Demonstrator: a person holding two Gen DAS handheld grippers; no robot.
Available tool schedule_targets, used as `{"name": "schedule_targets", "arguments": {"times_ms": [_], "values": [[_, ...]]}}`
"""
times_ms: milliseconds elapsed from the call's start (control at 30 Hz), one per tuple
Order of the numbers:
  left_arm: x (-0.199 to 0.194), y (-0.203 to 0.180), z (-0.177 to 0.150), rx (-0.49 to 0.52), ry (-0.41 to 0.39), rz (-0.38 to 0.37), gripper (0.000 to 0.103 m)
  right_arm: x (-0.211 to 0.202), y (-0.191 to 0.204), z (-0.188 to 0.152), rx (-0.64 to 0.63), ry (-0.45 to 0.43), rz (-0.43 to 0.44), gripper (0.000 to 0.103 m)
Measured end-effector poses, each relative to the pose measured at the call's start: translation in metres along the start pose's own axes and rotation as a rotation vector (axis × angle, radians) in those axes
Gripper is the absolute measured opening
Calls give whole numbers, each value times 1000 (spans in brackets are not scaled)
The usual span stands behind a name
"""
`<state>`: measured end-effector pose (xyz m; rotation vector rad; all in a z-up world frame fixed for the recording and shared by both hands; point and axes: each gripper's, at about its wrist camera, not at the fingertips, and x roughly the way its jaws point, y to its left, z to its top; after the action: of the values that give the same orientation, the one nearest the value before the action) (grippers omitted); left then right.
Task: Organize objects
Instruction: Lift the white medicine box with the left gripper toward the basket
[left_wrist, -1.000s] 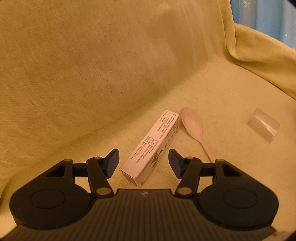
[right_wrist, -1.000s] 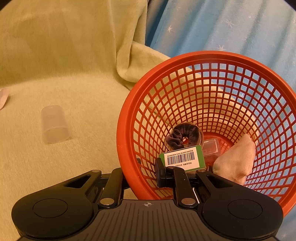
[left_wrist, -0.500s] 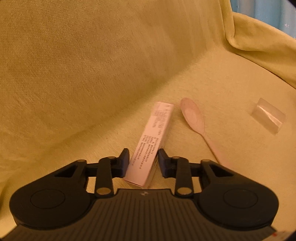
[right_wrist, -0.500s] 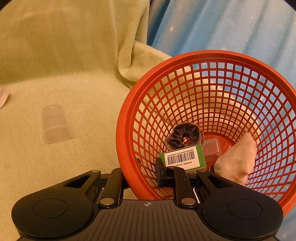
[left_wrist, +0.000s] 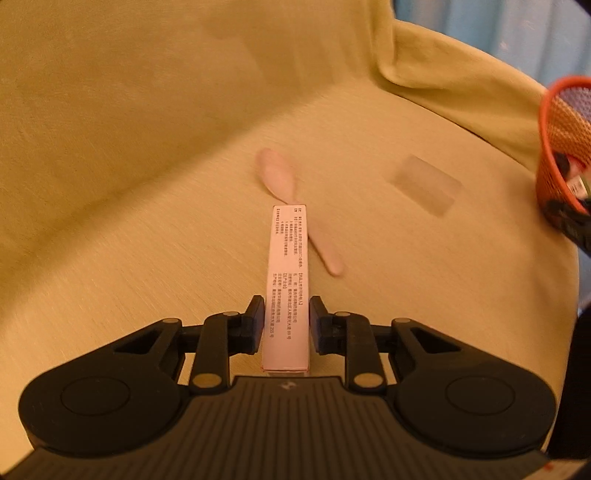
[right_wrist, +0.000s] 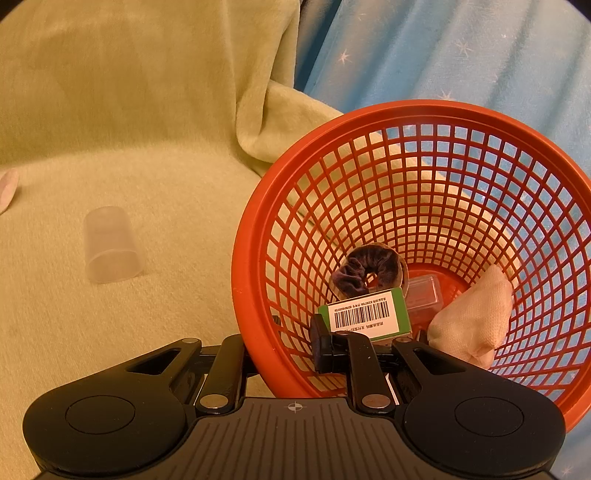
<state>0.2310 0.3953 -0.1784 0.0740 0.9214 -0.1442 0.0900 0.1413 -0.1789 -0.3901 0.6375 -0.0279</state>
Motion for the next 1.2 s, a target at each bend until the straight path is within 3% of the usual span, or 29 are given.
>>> {"name": "schedule_targets", "arguments": {"times_ms": [300,900,1200], "values": [[8,-12,4,9,-38,38,29,-1,1,-1,2,-1,2,13],[30,-14,5,19,11,74,29,0,0,2,9,-3,6,13],[32,-9,3,20,27,65,21,0,0,2,9,-3,6,13]]}}
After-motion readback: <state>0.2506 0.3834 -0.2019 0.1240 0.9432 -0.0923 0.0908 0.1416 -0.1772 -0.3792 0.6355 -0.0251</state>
